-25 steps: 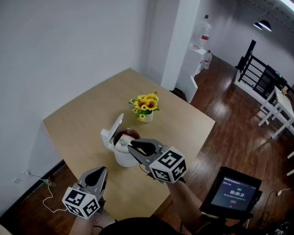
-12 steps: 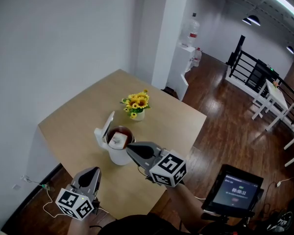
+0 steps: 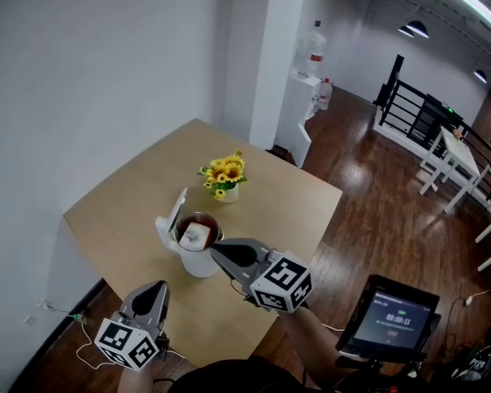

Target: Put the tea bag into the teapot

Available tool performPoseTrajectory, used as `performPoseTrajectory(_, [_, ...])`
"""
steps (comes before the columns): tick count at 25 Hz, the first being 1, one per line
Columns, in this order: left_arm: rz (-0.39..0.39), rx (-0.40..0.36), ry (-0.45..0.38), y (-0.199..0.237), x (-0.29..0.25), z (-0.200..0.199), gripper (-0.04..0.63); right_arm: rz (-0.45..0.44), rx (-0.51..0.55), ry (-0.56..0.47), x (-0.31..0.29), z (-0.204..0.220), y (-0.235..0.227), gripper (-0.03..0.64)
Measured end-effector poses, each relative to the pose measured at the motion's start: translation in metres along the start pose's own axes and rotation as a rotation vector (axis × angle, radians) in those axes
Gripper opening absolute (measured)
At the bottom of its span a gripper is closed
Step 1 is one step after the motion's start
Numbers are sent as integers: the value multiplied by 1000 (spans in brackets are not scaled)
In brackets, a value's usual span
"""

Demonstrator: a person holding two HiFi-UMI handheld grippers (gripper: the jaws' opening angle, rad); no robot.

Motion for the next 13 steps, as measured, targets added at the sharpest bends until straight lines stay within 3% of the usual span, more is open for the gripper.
performPoseTrajectory(13, [-7,10,3,1,2,2,3,15,-12,-3,4,2,-4,2])
Point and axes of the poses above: the fingertips, and each gripper's own axes: x backward along the fingers, y to its left, z out of its underside, the point moved 1 cm from there along x, backward along the fingers, and after that the axes turned 8 degrees about -z, right-handed, at the moved point
